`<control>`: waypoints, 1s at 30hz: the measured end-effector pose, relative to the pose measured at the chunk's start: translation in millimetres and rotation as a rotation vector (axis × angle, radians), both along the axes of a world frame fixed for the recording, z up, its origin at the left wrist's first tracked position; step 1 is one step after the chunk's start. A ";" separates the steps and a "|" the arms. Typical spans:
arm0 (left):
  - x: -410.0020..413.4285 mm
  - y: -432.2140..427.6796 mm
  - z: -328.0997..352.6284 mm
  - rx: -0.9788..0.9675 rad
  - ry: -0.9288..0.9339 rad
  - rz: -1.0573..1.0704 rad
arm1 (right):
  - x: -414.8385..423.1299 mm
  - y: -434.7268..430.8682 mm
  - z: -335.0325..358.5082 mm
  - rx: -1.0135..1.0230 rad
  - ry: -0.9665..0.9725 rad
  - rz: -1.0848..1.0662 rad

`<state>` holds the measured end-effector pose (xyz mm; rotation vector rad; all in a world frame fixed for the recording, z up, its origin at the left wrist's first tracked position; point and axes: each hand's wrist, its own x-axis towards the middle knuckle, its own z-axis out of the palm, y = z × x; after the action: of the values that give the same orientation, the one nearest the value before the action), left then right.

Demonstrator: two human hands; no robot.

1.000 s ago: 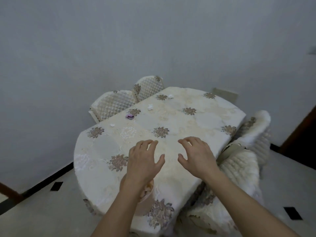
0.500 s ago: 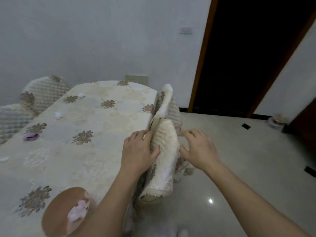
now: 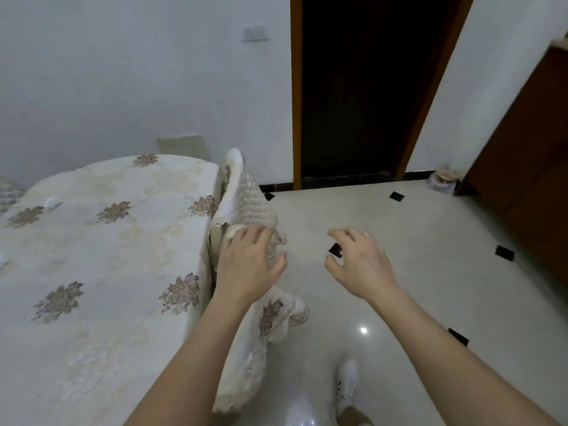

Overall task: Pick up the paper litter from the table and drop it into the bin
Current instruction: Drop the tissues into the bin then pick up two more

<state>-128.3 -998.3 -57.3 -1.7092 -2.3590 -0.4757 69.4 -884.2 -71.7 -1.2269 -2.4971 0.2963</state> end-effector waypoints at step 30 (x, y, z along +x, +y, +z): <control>-119.0 415.6 -21.1 -0.023 -0.032 0.227 | -133.5 447.1 -15.7 -0.007 -0.050 0.194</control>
<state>-247.3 -582.7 -78.4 -1.4282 -2.5497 -0.4414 -64.1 -437.1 -87.5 -1.0073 -2.6646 0.3259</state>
